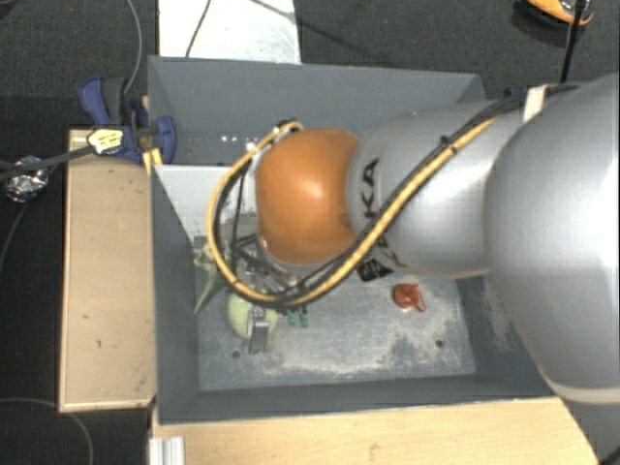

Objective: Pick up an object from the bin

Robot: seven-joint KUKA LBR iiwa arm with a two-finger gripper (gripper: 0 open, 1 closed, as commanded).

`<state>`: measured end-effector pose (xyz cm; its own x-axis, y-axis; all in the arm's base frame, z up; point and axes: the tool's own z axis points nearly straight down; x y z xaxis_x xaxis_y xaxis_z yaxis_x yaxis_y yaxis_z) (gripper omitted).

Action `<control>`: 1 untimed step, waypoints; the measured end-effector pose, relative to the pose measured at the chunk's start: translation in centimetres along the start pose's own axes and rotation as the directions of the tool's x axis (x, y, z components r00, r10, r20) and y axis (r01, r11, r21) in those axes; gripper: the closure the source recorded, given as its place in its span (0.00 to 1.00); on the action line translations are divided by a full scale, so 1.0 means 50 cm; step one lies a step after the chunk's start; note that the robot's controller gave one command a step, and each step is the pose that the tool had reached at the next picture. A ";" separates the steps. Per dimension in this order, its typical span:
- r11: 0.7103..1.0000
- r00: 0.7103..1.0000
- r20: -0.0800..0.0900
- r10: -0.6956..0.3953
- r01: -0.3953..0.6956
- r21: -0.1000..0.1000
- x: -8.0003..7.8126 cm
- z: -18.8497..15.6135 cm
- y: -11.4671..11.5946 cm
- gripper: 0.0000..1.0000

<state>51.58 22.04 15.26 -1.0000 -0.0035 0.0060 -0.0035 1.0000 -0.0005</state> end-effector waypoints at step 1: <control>1.000 1.000 0.008 0.005 -0.005 -0.002 -0.004 -0.009 -0.002 0.00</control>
Offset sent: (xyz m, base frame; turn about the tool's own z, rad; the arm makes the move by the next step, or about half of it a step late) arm 0.0255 -0.0191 -0.0826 0.0295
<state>51.80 21.93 15.72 -1.0000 0.0013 -0.0018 0.0013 1.0000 0.0014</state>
